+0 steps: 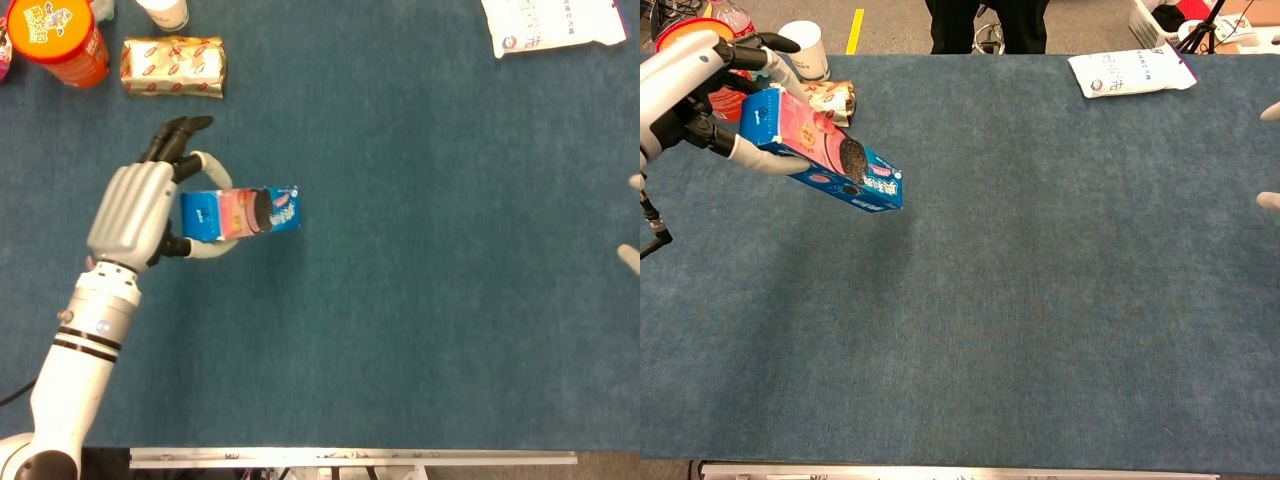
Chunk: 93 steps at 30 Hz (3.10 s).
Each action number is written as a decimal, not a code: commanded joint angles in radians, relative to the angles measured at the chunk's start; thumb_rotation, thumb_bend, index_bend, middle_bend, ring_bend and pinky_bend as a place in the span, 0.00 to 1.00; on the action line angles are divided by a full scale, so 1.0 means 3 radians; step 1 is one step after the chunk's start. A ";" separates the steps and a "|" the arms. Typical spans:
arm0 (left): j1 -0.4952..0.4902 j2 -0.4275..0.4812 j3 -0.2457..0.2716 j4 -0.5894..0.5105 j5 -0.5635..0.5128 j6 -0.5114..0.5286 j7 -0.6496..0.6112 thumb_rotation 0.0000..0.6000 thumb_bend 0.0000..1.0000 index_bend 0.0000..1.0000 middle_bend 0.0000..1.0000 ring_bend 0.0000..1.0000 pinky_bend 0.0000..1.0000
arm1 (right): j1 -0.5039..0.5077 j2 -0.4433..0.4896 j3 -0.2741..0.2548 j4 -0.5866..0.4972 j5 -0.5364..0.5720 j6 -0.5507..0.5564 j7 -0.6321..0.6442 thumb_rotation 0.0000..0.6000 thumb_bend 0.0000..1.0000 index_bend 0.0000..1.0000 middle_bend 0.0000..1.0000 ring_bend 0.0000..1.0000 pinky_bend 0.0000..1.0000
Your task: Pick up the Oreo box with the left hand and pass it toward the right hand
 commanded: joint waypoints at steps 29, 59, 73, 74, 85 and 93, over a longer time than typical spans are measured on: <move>-0.0489 -0.0475 -0.0209 -0.0135 -0.0296 -0.0022 0.0277 1.00 0.24 0.85 0.14 0.08 0.29 | 0.0406 -0.0735 0.0064 0.0225 -0.0088 -0.0286 0.0196 1.00 0.00 0.16 0.18 0.21 0.40; -0.0920 -0.0886 -0.0365 -0.0104 -0.0541 -0.0020 0.0277 1.00 0.24 0.85 0.14 0.09 0.30 | 0.0703 -0.1515 0.0030 0.0597 -0.0140 -0.0388 0.0721 1.00 0.00 0.16 0.18 0.21 0.40; -0.0960 -0.0962 -0.0318 -0.0065 -0.0499 -0.0031 0.0199 1.00 0.24 0.85 0.15 0.09 0.30 | 0.0731 -0.1885 0.0049 0.0856 -0.0099 -0.0321 0.0771 1.00 0.00 0.13 0.17 0.19 0.39; -0.0963 -0.0967 -0.0313 -0.0065 -0.0493 -0.0031 0.0196 1.00 0.24 0.85 0.15 0.09 0.30 | 0.0740 -0.1912 0.0047 0.0881 -0.0094 -0.0333 0.0794 1.00 0.00 0.13 0.17 0.19 0.39; -0.0951 -0.0969 -0.0277 -0.0095 -0.0451 -0.0024 0.0138 1.00 0.24 0.85 0.15 0.10 0.31 | 0.0749 -0.2063 0.0021 0.1052 -0.0106 -0.0286 0.0887 1.00 0.00 0.21 0.30 0.29 0.39; -0.0937 -0.0965 -0.0232 -0.0119 -0.0364 -0.0033 0.0103 1.00 0.24 0.85 0.16 0.11 0.31 | 0.0718 -0.2131 0.0046 0.1113 -0.0081 -0.0193 0.0884 1.00 0.14 0.44 0.48 0.47 0.42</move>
